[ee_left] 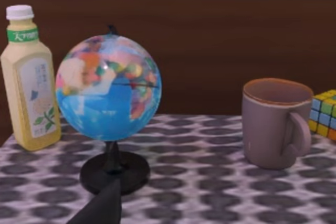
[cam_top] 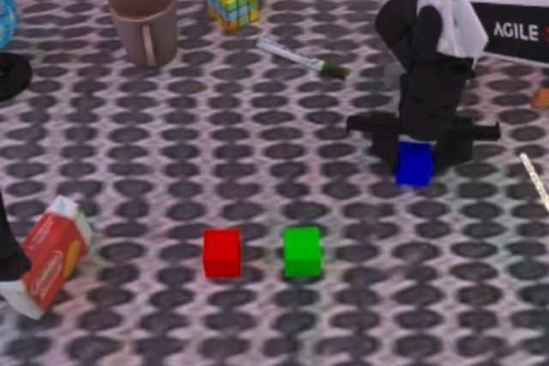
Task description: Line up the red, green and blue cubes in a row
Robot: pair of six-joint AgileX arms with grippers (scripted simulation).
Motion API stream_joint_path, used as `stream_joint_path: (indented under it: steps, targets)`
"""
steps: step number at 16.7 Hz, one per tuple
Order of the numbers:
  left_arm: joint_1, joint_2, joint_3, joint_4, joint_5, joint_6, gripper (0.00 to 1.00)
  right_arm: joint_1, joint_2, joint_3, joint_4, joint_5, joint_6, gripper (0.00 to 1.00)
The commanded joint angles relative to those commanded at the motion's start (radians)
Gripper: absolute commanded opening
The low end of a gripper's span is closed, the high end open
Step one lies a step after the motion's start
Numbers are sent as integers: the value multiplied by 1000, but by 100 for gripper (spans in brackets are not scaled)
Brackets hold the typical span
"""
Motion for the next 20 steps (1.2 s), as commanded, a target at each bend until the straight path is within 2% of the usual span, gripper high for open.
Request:
stream_joint_path:
  steps: [2, 3, 12, 20]
  targets:
    - [0, 0, 0, 0, 0, 0, 100, 0, 0, 0, 0, 0, 0, 2]
    - [0, 0, 0, 0, 0, 0, 100, 0, 0, 0, 0, 0, 0, 0]
    - [0, 0, 0, 0, 0, 0, 100, -3, -15, 5, -8, 5, -3, 0]
    - [0, 0, 0, 0, 0, 0, 100, 5, -85, 158, -234, 5, -4, 0]
